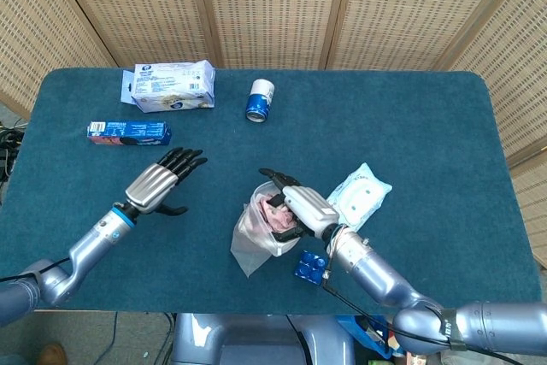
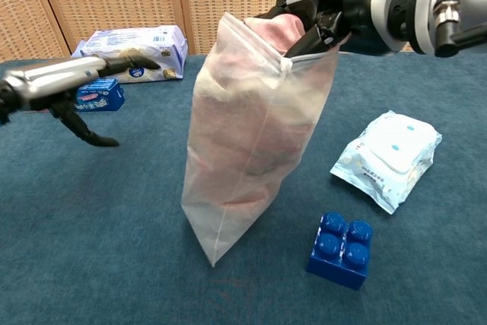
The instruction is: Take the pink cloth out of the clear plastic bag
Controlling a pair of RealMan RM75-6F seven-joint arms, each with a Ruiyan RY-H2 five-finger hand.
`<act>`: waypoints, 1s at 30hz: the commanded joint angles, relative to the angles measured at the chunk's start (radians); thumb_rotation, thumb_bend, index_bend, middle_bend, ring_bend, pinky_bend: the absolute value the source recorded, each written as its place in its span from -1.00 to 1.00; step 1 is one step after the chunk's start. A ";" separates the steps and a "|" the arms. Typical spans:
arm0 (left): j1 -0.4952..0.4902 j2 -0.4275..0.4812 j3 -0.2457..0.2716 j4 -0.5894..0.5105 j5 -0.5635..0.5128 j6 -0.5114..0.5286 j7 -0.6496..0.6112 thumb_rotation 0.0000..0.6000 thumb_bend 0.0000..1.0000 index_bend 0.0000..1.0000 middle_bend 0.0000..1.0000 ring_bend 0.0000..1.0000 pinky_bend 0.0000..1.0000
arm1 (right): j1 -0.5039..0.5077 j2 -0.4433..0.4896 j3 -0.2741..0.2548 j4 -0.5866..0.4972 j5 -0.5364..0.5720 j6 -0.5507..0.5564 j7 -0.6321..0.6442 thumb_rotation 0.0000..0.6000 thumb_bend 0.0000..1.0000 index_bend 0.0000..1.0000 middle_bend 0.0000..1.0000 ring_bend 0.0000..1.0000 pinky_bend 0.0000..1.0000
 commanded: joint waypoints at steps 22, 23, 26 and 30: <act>-0.172 -0.129 -0.077 -0.042 -0.111 -0.319 0.074 1.00 -0.50 -0.33 -1.00 -1.00 -1.00 | 0.028 -0.006 0.011 -0.016 0.048 0.007 -0.009 1.00 0.47 0.54 -1.00 -1.00 -1.00; -0.172 -0.134 -0.079 -0.039 -0.117 -0.322 0.080 1.00 -0.50 -0.33 -1.00 -1.00 -1.00 | 0.028 -0.006 0.011 -0.017 0.048 0.006 -0.008 1.00 0.47 0.54 -1.00 -1.00 -1.00; -0.176 -0.145 -0.084 -0.032 -0.132 -0.336 0.090 1.00 -0.50 -0.33 -1.00 -1.00 -1.00 | 0.029 -0.004 0.012 -0.020 0.047 0.006 -0.008 1.00 0.47 0.54 -1.00 -1.00 -1.00; -0.182 -0.156 -0.087 -0.028 -0.143 -0.354 0.094 1.00 -0.49 -0.33 -1.00 -1.00 -1.00 | 0.031 -0.004 0.012 -0.022 0.048 0.007 -0.009 1.00 0.47 0.54 -1.00 -1.00 -1.00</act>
